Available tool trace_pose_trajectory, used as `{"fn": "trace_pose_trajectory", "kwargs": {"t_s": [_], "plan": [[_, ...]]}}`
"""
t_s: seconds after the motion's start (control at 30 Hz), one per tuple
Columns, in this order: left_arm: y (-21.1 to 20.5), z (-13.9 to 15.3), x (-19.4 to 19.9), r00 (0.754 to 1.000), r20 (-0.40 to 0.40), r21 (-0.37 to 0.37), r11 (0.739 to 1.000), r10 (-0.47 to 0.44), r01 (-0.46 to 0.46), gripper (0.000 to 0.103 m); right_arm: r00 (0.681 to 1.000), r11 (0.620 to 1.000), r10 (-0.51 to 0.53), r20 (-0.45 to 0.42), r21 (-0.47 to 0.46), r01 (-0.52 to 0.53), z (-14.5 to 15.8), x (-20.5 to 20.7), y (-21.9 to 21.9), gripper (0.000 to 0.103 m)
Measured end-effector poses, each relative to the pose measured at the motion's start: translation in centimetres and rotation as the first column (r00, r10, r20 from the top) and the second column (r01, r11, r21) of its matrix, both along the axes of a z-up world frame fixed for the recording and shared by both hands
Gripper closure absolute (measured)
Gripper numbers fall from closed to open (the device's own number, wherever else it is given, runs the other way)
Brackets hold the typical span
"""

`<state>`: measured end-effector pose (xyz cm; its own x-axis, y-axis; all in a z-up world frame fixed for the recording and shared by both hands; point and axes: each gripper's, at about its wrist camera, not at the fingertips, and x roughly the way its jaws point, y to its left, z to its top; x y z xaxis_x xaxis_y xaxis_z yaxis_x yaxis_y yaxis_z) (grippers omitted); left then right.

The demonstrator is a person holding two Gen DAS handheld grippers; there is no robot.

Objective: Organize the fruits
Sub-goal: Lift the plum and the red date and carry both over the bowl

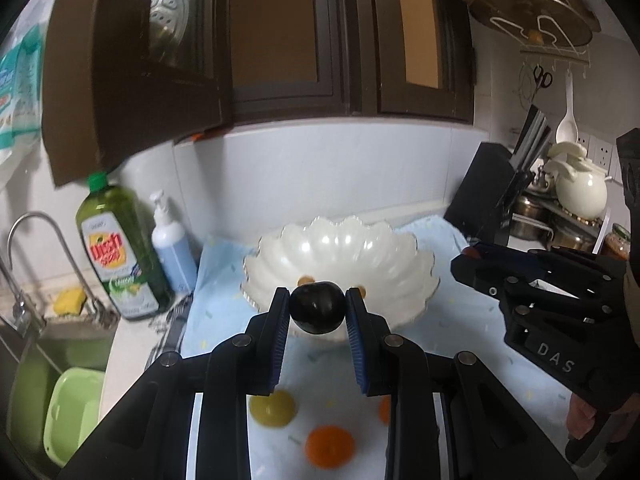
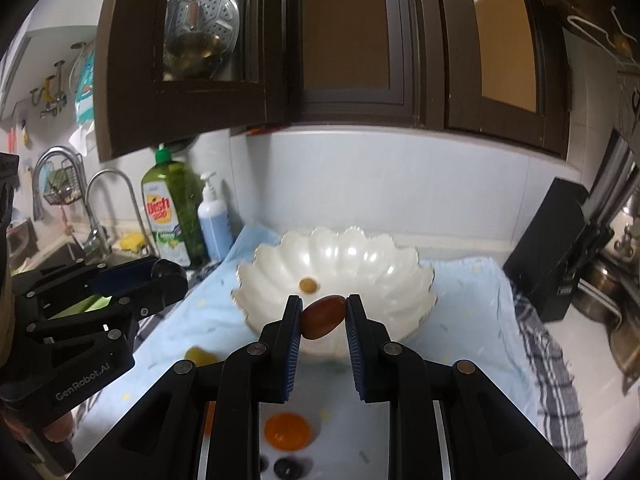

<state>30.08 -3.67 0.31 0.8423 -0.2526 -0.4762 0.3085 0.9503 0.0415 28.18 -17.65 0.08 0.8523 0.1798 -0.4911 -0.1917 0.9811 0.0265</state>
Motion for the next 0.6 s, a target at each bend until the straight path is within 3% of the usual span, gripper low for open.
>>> {"fn": "trace_pose_trajectory", "kwargs": {"t_s": [0.37,0.6], "plan": [[-1.5,1.9,4.7,0.999,0.042,0.002,1.0,-0.03,0.03,0.075,0.999,1.0,-0.016,0.037,-0.005,0.016,1.2,4.5,-0.6,0.08],[-2.6,1.8,8.9,0.999,0.024,0.002,0.999,-0.032,0.032,0.075,0.999,1.0,-0.027,0.023,-0.011,0.027,0.9,8.4,-1.0,0.08]]}}
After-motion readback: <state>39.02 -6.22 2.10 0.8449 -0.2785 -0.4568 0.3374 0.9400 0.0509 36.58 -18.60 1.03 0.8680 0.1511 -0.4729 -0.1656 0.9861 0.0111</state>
